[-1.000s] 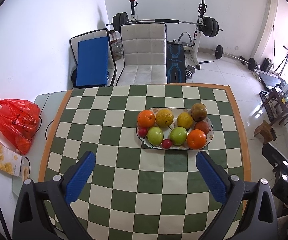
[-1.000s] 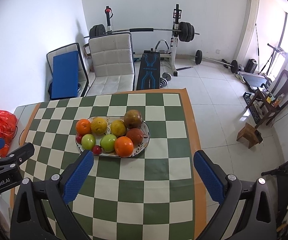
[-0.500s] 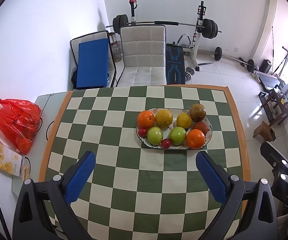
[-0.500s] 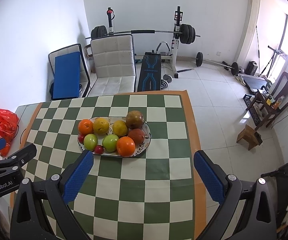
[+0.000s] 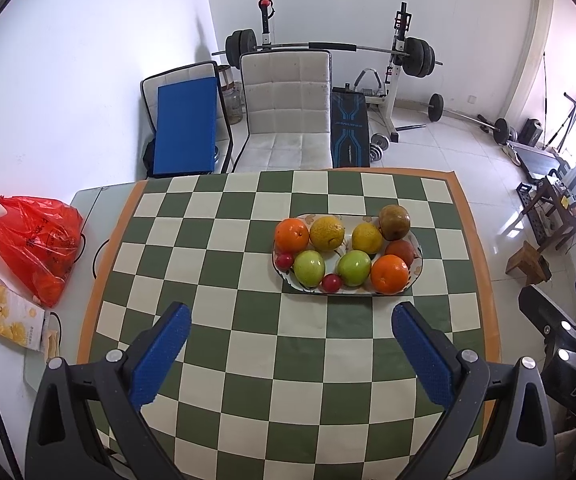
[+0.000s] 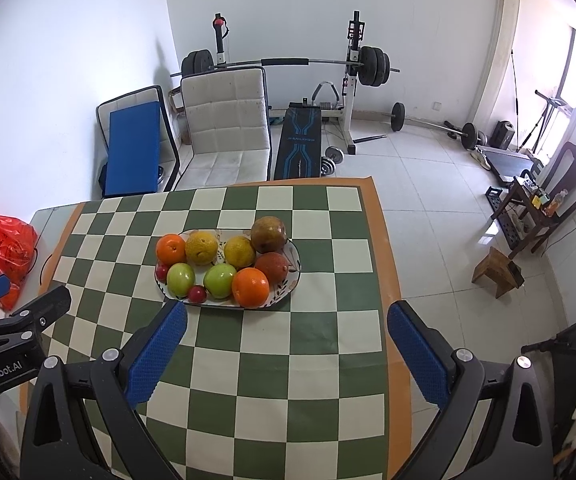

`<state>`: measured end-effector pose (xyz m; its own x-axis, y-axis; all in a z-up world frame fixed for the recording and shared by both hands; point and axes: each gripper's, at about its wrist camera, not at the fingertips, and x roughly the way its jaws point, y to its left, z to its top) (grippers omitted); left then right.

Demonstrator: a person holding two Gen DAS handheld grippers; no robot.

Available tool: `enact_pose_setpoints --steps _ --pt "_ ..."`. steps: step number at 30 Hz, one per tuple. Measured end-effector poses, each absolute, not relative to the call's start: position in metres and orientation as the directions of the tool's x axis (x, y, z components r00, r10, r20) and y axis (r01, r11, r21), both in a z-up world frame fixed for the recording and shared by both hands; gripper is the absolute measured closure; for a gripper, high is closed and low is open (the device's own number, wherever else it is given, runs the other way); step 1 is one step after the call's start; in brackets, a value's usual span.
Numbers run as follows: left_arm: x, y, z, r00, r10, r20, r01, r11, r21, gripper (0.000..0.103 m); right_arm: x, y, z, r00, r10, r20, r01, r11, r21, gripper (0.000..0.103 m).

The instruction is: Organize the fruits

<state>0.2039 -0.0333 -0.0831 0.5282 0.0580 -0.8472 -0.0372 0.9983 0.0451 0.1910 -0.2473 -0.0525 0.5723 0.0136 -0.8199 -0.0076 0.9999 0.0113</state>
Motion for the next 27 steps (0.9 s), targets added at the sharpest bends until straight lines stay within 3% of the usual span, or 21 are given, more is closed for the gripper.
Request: enact_pose_setpoints --steps 27 --pt "0.2014 -0.0418 -0.076 0.54 0.049 -0.841 -0.025 0.999 0.042 0.0 0.189 -0.2495 -0.0483 0.579 0.015 -0.815 -0.008 1.0 0.013 0.001"
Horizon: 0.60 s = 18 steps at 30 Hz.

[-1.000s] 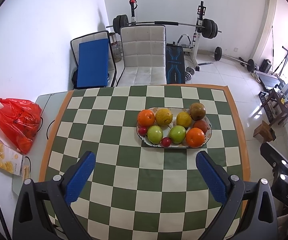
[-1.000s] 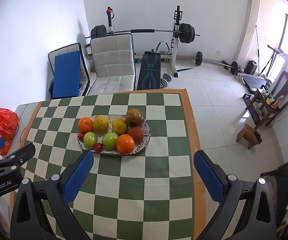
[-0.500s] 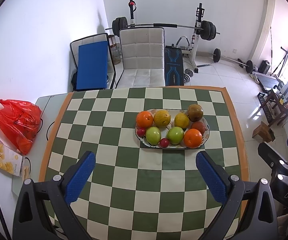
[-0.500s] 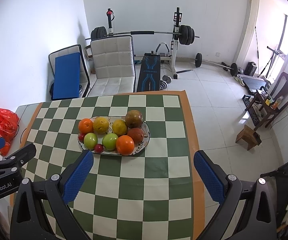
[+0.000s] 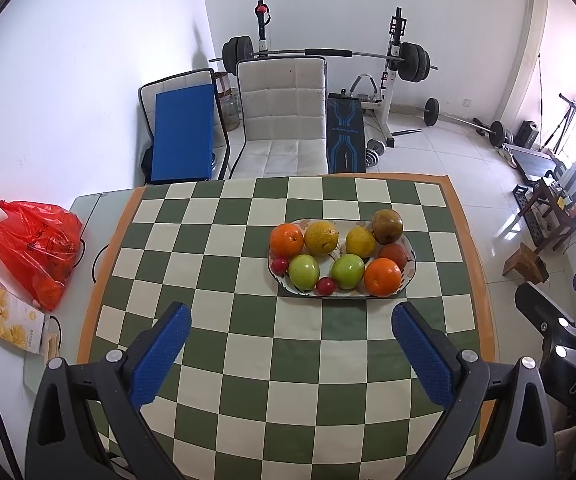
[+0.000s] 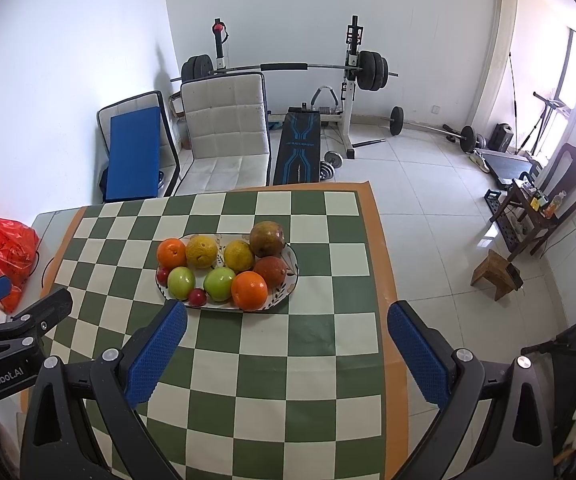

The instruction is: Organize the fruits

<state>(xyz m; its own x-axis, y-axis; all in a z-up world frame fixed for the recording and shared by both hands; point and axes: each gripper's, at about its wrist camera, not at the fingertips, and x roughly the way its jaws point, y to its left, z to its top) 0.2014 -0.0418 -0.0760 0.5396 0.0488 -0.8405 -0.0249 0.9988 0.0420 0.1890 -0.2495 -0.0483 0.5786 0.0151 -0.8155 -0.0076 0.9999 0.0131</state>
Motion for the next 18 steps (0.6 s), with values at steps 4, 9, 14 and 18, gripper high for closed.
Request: enact_pose_setpoints --steps 4,9,14,18 --pt "0.2017 -0.043 -0.0742 0.541 0.048 -0.84 -0.024 0.999 0.042 0.0 0.1886 -0.2496 -0.0483 0.581 0.016 -0.814 -0.009 1.0 0.013 0.001" --pt "0.2034 -0.0441 -0.0722 0.542 0.047 -0.839 -0.023 0.999 0.041 0.0 0.1892 -0.2495 -0.0488 0.579 0.016 -0.815 -0.01 1.0 0.013 0.001" --pt "0.2038 -0.0438 -0.0716 0.542 0.048 -0.839 -0.022 0.999 0.043 0.0 0.1896 -0.251 -0.046 0.579 0.014 -0.816 -0.011 1.0 0.009 0.001" --pt "0.2044 -0.045 -0.0713 0.542 0.049 -0.839 -0.022 0.999 0.044 0.0 0.1882 -0.2511 -0.0464 0.578 0.016 -0.816 -0.009 1.0 0.013 0.001"
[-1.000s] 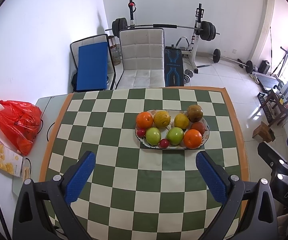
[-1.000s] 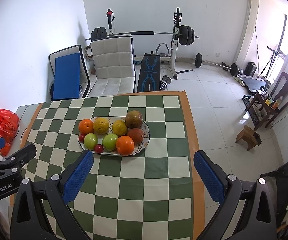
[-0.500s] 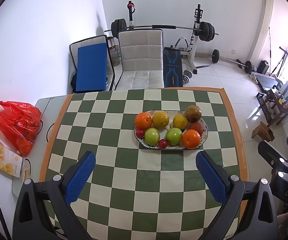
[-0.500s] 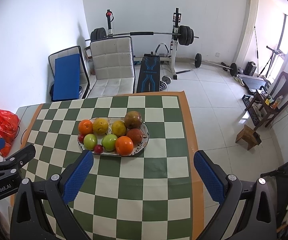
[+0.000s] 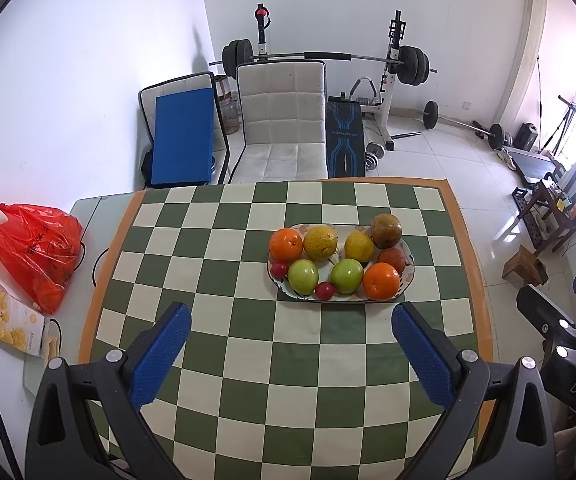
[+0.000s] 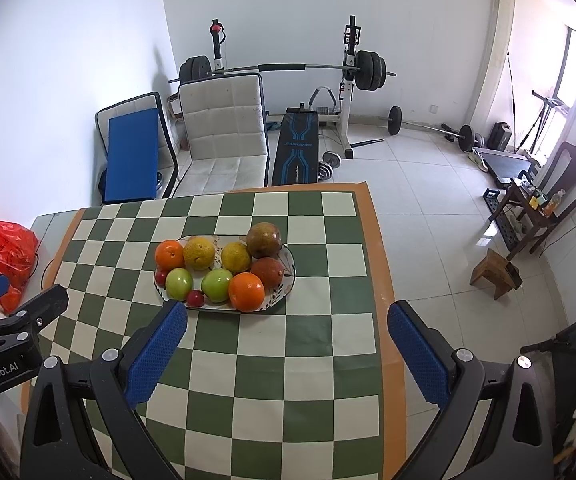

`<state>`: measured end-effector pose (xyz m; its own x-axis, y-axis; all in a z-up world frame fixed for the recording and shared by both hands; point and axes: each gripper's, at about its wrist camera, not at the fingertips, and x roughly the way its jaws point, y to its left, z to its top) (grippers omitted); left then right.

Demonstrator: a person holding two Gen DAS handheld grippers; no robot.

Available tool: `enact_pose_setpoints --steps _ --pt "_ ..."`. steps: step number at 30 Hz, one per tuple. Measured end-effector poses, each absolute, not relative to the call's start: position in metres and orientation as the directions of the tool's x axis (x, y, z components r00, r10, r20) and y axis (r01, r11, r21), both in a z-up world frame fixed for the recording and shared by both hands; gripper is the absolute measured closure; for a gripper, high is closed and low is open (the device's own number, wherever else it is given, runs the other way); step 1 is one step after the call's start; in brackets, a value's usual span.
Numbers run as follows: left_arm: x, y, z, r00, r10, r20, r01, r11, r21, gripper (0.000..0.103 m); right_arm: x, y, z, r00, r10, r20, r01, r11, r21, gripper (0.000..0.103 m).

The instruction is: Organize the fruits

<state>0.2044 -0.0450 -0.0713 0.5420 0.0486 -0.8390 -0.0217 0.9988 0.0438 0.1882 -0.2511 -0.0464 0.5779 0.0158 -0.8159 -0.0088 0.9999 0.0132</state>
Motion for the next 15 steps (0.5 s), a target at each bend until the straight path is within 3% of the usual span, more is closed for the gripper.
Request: enact_pose_setpoints --steps 15 --pt "0.2044 -0.045 -0.0688 0.547 0.04 -0.836 -0.02 0.999 0.035 0.0 0.1874 -0.2525 -0.0439 0.578 0.019 -0.816 -0.007 1.0 0.018 0.001"
